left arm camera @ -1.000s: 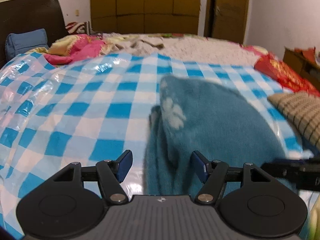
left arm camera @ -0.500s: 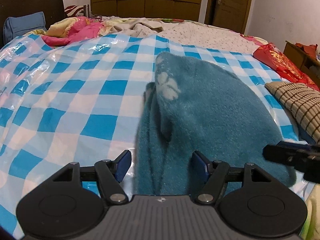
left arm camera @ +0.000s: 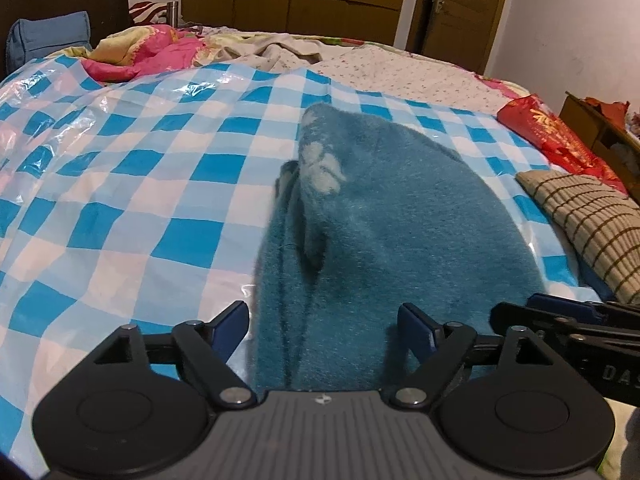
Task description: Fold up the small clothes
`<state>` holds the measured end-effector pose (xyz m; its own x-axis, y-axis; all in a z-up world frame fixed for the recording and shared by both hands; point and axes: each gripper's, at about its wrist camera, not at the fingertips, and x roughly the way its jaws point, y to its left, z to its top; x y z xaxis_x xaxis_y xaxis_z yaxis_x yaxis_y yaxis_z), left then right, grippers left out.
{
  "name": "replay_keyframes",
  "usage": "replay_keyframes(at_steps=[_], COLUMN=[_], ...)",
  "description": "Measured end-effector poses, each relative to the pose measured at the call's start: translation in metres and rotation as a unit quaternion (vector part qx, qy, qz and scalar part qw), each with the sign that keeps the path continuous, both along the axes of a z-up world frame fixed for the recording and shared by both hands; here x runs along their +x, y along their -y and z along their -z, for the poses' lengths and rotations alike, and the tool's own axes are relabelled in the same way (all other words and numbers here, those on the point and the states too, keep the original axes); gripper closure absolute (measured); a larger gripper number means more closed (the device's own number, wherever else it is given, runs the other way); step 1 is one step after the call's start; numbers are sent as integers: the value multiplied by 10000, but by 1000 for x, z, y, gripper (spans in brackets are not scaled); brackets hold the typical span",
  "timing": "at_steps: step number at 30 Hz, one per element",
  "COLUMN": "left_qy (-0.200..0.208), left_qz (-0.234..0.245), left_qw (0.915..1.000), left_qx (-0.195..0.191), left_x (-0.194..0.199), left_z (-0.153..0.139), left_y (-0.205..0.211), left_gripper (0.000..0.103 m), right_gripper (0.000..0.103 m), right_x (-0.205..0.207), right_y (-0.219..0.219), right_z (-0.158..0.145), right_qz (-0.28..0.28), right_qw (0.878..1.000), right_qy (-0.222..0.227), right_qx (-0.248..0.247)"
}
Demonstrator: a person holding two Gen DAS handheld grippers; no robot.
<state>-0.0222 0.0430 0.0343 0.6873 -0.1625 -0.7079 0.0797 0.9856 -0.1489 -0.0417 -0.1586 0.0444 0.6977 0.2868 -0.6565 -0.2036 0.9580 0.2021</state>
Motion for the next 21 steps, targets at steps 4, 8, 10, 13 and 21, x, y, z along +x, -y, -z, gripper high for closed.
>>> replay_keyframes(at_steps=[4, 8, 10, 13, 21], left_qy=[64, 80, 87, 73, 46], left_qz=[63, 59, 50, 53, 137], left_qw=[10000, 10000, 9999, 10000, 9999], left_qx=[16, 2, -16, -39, 70], left_x=[-4, -8, -9, -13, -21], left_z=[-3, -5, -6, -6, -5], left_y=[3, 5, 5, 5, 10], left_gripper=[4, 0, 0, 0, 0], right_gripper=[57, 55, 54, 54, 52], right_x=[-2, -6, -8, -10, -17], right_y=[0, 1, 2, 4, 10], right_z=[0, -2, -2, -2, -1], right_qz=[41, 115, 151, 192, 330], right_qw=[10000, 9999, 9999, 9998, 9994], right_qy=[9, 58, 66, 69, 84], right_qx=[-7, -40, -38, -34, -42])
